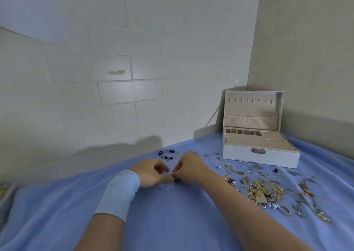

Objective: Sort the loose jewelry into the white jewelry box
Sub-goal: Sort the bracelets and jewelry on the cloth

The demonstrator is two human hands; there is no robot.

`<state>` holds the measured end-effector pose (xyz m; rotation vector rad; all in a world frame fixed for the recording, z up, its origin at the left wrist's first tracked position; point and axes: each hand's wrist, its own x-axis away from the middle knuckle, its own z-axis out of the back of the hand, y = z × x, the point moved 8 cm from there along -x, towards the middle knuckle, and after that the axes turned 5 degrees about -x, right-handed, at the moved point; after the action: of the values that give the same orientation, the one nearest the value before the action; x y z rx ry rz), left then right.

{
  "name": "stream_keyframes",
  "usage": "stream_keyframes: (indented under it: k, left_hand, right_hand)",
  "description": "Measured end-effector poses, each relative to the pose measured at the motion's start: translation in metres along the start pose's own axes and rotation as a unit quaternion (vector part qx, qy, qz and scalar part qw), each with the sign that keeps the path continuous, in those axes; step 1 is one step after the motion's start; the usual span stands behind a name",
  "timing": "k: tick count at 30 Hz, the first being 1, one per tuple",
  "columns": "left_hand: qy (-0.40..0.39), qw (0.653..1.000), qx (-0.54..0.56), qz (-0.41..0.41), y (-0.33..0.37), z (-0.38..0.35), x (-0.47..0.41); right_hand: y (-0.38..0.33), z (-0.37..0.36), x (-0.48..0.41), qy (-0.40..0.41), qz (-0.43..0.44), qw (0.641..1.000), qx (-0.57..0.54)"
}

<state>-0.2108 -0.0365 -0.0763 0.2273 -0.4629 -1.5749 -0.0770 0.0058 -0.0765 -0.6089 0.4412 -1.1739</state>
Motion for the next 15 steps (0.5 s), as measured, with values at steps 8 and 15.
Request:
stream_keyframes:
  k: [8,15]
  left_hand:
    - [0.002,0.998,-0.063,0.023,-0.006,0.003,0.003]
    - [0.090,0.995,0.000,-0.044,0.036,0.003,0.003]
  right_hand:
    - [-0.004,-0.007,0.005,-0.020,0.028,0.999,-0.014]
    - [0.007,0.053,0.032,0.015,0.057,0.998,-0.036]
